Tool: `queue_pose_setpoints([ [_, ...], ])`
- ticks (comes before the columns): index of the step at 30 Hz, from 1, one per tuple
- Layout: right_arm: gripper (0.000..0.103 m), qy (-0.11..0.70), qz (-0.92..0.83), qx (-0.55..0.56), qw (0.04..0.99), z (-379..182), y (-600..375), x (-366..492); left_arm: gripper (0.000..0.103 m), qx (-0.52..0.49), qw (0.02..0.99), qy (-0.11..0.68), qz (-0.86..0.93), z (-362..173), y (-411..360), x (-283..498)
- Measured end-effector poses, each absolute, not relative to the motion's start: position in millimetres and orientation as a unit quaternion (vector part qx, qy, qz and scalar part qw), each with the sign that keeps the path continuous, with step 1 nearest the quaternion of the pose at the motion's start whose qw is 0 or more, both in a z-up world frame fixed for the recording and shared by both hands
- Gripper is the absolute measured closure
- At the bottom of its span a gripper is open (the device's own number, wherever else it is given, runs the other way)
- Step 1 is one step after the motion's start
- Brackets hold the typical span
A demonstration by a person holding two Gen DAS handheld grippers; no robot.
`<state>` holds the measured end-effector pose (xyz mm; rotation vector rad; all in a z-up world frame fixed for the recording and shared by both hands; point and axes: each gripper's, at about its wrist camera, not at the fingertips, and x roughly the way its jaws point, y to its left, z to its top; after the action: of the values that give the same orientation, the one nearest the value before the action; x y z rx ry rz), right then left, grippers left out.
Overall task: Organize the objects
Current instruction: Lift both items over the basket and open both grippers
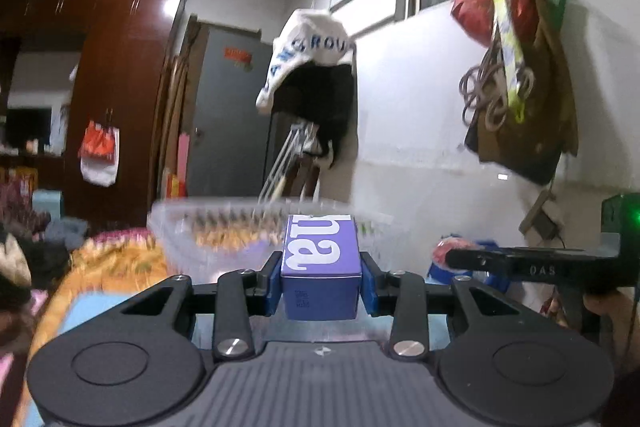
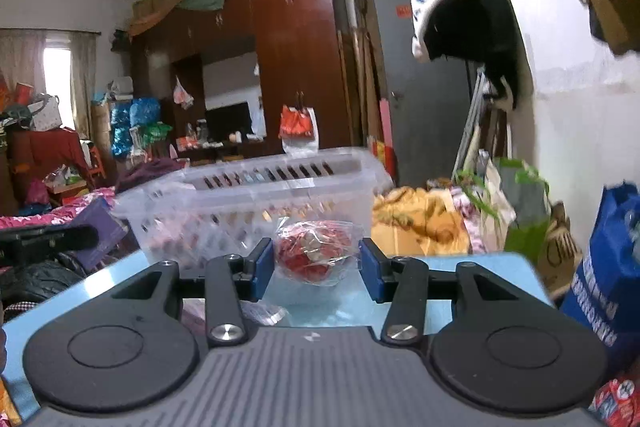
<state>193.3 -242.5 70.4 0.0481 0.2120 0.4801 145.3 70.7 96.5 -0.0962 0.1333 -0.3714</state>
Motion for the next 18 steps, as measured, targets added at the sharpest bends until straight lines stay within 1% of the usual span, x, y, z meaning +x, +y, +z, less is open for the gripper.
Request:
queue_pose_setpoints([
  [2, 0.054, 0.090, 0.248, 0.017, 0.964, 91, -232, 195, 0.061, -0.045, 0.980, 0.062, -0.186, 119, 66, 158],
  [5, 0.054, 0.060, 0.237, -0.016, 0.970, 123, -205, 209, 0.061, -0.049, 0.980, 0.075, -0.179, 146, 61, 187],
  [7, 0.054, 0.065, 0.251, -0.030, 0.965, 133, -190, 229, 0.061, -0.053, 0.980, 0.089, -0.167, 157, 60, 210],
  [11, 0.054, 0.085, 0.245, -0.046, 0.965, 136, -173, 268, 0.061, -0.069, 0.978, 0.125, -0.152, 158, 63, 247],
  [15, 0.054, 0.110, 0.244, -0.042, 0.963, 131, -165, 298, 0.060, -0.071, 0.975, 0.156, -0.141, 146, 61, 273],
  [16, 0.054, 0.106, 0.241, -0.047, 0.964, 129, -163, 300, 0.058, -0.066, 0.974, 0.163, -0.141, 142, 60, 278],
  [17, 0.052, 0.099, 0.238, -0.052, 0.965, 126, -161, 302, 0.042, -0.059, 0.973, 0.171, -0.141, 137, 57, 285],
  [18, 0.038, 0.094, 0.235, -0.055, 0.966, 125, -162, 301, 0.028, -0.058, 0.973, 0.177, -0.135, 134, 56, 289],
])
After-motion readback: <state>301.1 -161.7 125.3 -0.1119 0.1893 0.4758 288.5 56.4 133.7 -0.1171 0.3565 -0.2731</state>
